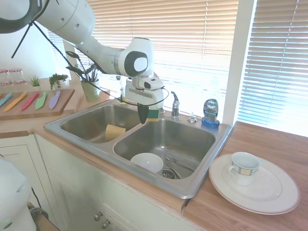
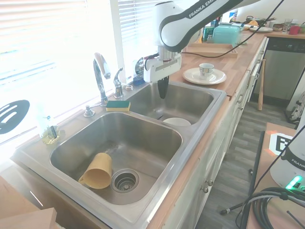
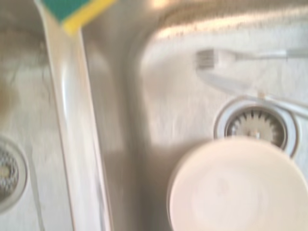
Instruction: Turn on the faucet
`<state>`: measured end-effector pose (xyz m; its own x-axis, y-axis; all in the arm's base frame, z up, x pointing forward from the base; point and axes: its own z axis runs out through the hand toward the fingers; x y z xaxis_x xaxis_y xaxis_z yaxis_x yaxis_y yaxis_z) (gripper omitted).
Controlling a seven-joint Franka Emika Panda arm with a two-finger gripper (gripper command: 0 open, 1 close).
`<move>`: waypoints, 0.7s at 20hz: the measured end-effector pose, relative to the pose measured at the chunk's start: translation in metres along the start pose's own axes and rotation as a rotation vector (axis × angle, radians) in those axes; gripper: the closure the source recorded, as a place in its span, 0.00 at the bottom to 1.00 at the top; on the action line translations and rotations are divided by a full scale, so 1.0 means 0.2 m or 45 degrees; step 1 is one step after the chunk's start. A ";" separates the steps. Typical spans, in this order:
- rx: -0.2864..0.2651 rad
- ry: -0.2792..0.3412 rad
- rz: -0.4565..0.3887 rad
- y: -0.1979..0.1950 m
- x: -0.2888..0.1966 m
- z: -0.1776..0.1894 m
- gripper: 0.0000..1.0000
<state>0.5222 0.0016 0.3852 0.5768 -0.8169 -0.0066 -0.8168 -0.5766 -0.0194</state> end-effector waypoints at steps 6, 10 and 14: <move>0.004 -0.006 -0.023 0.22 -0.19 0.02 0.00; 0.004 -0.012 -0.013 0.33 -0.25 0.04 0.00; 0.013 -0.020 -0.008 0.38 -0.27 0.06 0.00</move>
<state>0.4285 0.0028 0.3726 0.5821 -0.8128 -0.0218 -0.8130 -0.5815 -0.0293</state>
